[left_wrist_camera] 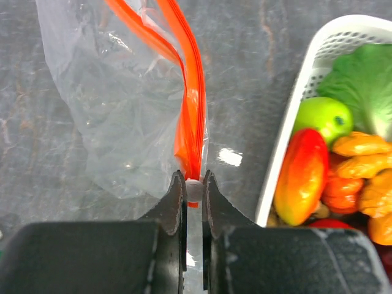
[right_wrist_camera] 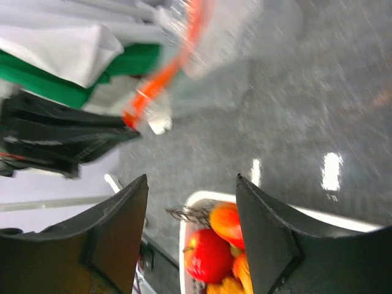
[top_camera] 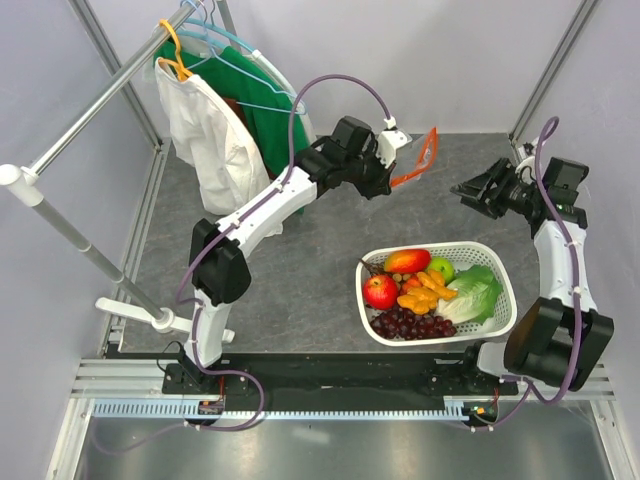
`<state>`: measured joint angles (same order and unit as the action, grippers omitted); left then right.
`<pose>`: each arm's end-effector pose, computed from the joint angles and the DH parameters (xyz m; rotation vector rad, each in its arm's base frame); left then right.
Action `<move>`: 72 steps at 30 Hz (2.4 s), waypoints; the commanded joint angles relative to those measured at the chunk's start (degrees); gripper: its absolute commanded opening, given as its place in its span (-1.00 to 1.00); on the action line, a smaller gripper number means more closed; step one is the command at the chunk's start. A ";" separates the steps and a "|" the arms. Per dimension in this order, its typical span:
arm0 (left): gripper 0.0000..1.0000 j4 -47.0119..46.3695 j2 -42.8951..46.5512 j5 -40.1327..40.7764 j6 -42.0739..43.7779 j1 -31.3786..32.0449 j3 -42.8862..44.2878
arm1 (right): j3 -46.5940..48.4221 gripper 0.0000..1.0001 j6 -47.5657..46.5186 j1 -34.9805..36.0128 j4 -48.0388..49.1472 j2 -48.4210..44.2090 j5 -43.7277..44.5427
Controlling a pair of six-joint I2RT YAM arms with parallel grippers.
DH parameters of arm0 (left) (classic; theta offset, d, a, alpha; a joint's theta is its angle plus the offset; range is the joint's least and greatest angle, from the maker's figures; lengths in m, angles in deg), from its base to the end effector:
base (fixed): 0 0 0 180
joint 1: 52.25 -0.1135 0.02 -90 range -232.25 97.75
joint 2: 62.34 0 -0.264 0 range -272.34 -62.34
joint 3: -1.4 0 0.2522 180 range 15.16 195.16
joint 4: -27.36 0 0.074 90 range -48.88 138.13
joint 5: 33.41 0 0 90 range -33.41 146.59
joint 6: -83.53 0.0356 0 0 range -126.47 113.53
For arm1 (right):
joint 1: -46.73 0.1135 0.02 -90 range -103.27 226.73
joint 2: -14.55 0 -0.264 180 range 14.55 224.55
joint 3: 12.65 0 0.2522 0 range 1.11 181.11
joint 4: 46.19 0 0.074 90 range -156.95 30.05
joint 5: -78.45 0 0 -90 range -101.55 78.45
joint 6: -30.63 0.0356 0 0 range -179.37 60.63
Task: Place the food in the zip-top bag and seal the zipper
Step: Pick up the zipper food storage bag at the center of the board, then open the zipper of the food storage bag.
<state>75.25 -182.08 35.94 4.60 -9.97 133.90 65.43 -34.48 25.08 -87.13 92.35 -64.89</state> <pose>0.3502 -0.3354 0.3367 1.1817 1.8855 -0.6981 0.2788 -0.0800 0.3107 0.3831 2.1126 1.0776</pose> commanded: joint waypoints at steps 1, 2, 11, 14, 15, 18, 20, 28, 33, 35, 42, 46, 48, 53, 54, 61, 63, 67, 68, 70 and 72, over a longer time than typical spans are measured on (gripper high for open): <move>-0.96 0.94 3.19 -3.35 -3.51 1.13 0.18 | -1.30 0.30 12.64 1.78 14.96 -3.53 -0.45; -0.96 0.94 3.55 -3.52 -3.34 1.74 -0.26 | -1.30 0.30 13.08 2.48 15.14 -3.18 0.07; -0.96 0.85 6.36 -3.53 -1.84 4.82 -4.21 | -4.54 0.19 15.54 4.33 17.86 0.86 5.17; -0.96 0.94 6.89 -3.70 -1.84 5.44 -5.27 | -5.25 0.14 16.60 4.86 19.71 2.26 7.72; -0.96 0.94 6.98 -3.79 -1.67 5.36 -5.36 | -5.34 0.11 17.04 4.95 19.88 2.70 8.42; -0.96 0.94 7.24 -4.14 -1.84 5.44 -5.71 | -6.57 0.02 19.14 5.48 22.69 4.11 8.26; -0.96 0.76 7.33 -4.58 -1.84 5.53 -5.89 | -6.74 -0.03 20.11 6.44 23.49 4.99 8.17; -0.96 -1.17 9.00 -4.93 -1.14 5.53 -9.92 | -9.12 -0.41 22.31 8.20 24.63 5.43 7.99; -0.96 -2.66 11.55 -6.86 0.00 5.62 -13.00 | -10.44 -0.71 22.14 8.47 24.63 5.96 8.69; -0.96 -3.36 12.60 -7.48 0.62 5.53 -15.11 | -10.52 -1.00 22.40 8.64 25.24 5.96 8.43; -0.47 -2.06 14.97 -6.96 1.23 5.09 -16.97 | -10.96 -1.00 20.56 8.82 24.37 3.15 7.55; 0.09 -3.08 18.30 -3.90 -1.83 2.98 -17.40 | -12.46 -1.00 18.27 9.43 23.84 -2.02 7.29; 0.20 -3.89 19.28 -1.78 -2.81 3.42 -17.49 | -13.42 -1.00 18.09 9.96 23.93 -3.52 6.67; 0.32 -3.37 18.76 5.59 0.53 8.07 -15.38 | -15.62 -1.00 18.62 12.77 24.36 -7.83 5.88; 0.33 -3.19 18.23 6.75 0.36 8.78 -14.07 | -16.06 -1.00 18.80 13.12 24.37 -8.36 5.79; 0.27 -3.28 12.44 18.69 -7.99 10.63 -7.48 | -18.34 -1.00 19.76 16.46 25.25 -13.81 7.11; 0.27 -3.37 10.60 20.46 -9.13 11.07 -5.29 | -18.52 -1.00 20.20 17.25 25.07 -14.78 7.55; 0.27 -3.28 8.22 25.81 -10.54 11.07 -2.29 | -19.31 -1.00 20.20 18.57 25.07 -15.92 8.08; 0.27 -3.28 7.78 26.61 -11.41 11.07 -1.06 | -19.49 -1.00 20.20 18.75 24.98 -16.10 8.17; 0.27 -3.28 6.63 28.54 -12.91 11.15 -0.09 | -19.75 -1.00 20.29 19.19 24.98 -16.80 8.51; 0.27 -3.19 5.84 28.55 -13.18 11.07 1.05 | -19.84 -1.00 20.38 19.80 24.98 -17.15 8.78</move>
<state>73.86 -175.07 59.70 -4.45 1.09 130.60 46.13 -14.57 43.90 -63.79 77.07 -57.31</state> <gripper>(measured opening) 0.637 0.007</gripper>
